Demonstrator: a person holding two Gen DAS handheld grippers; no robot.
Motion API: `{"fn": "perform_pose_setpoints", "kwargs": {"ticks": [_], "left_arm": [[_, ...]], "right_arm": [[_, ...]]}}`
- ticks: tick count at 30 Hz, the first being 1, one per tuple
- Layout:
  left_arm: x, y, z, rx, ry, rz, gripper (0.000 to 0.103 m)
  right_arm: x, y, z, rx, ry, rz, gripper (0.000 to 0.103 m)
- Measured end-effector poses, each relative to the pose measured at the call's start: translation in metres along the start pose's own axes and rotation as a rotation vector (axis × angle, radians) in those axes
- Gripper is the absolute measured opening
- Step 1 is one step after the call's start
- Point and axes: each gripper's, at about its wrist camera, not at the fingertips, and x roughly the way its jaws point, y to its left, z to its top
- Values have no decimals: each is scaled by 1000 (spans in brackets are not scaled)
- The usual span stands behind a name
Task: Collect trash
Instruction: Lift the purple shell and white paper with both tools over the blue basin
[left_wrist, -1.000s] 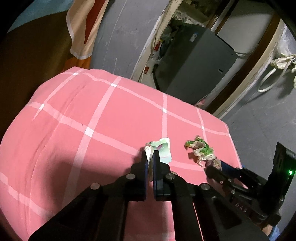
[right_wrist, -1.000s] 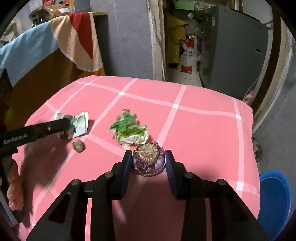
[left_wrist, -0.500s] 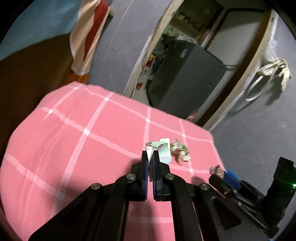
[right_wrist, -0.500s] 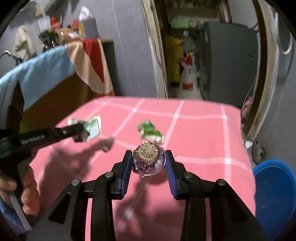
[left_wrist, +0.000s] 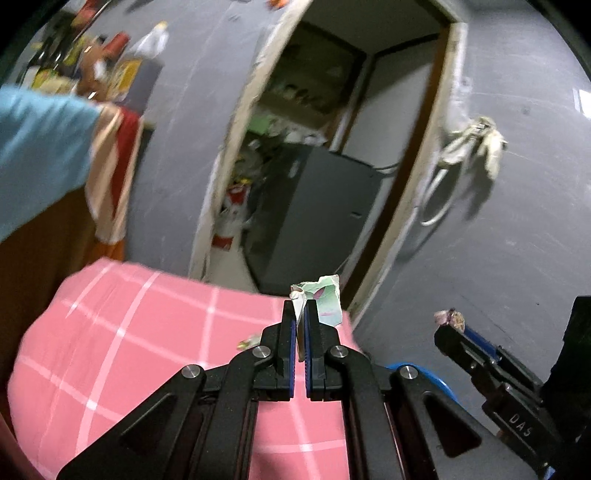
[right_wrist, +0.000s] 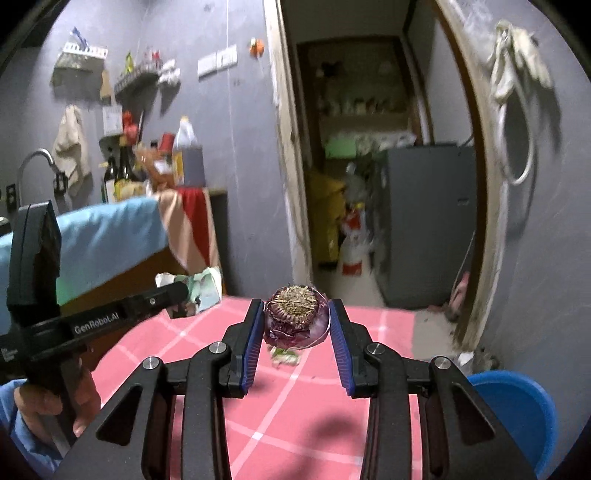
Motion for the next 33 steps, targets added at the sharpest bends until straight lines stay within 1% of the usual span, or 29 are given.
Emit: {"fn": "perform_pose_setpoints", "kwargs": {"ticks": [4, 9, 16, 20, 26, 33], "left_arm": [[-6, -32, 1, 49, -37, -48, 2], [-10, -64, -1, 96, -71, -105, 2], [-11, -117, -11, 150, -93, -170, 2], [-4, -140, -18, 169, -89, -197, 2], [12, -167, -30, 180, -65, -233, 2], [33, -190, -48, 205, -2, -252, 2]], "right_arm": [[-30, -8, 9, -15, -78, -55, 33], [-64, -24, 15, -23, -150, -121, 33], [-104, -52, 11, -10, -202, -206, 33], [-120, -68, 6, -5, -209, -245, 33], [-136, -95, -6, 22, -194, -298, 33], [-141, -122, -24, 73, -157, -332, 34]]}}
